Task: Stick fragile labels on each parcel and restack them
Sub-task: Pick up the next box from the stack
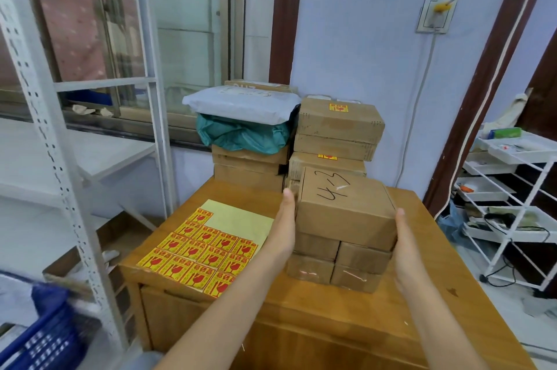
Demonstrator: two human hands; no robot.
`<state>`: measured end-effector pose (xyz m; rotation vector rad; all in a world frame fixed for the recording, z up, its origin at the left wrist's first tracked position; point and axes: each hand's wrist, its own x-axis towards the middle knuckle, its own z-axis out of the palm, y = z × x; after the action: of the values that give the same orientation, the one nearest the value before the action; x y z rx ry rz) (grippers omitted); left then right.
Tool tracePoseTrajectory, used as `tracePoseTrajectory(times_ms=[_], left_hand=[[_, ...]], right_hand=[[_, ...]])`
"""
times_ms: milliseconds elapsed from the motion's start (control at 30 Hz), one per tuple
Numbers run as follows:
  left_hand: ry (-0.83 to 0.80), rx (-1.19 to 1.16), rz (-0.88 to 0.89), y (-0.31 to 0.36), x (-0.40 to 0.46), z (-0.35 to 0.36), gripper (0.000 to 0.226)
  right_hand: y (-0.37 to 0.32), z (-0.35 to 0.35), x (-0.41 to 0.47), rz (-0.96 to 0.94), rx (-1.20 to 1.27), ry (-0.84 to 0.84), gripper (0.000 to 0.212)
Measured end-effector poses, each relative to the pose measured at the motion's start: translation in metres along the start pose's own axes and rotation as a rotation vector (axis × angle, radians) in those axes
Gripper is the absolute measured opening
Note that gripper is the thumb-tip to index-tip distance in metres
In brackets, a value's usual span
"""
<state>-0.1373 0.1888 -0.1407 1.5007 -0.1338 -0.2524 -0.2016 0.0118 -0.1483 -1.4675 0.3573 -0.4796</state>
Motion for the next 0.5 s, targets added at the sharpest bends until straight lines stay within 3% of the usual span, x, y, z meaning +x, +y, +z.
tracePoseTrajectory(times_ms=[133,200,267,367,500], left_hand=[[-0.008,0.01,-0.088,0.001,0.0,-0.001,0.091],[-0.018,0.017,-0.154,0.0,0.0,-0.002,0.096],[-0.037,0.005,-0.182,-0.002,0.002,-0.001,0.118],[-0.04,-0.037,-0.206,-0.006,0.01,0.003,0.145],[-0.027,-0.12,-0.218,-0.01,0.013,0.005,0.153]], right_hand=[[0.002,0.002,-0.003,0.0,-0.001,0.028,0.122],[0.003,0.004,-0.002,0.007,0.009,0.024,0.115],[0.001,0.007,-0.004,0.022,0.029,0.027,0.1],[0.004,0.009,-0.004,0.049,0.005,0.065,0.12],[0.005,0.011,-0.004,0.052,-0.009,0.043,0.102]])
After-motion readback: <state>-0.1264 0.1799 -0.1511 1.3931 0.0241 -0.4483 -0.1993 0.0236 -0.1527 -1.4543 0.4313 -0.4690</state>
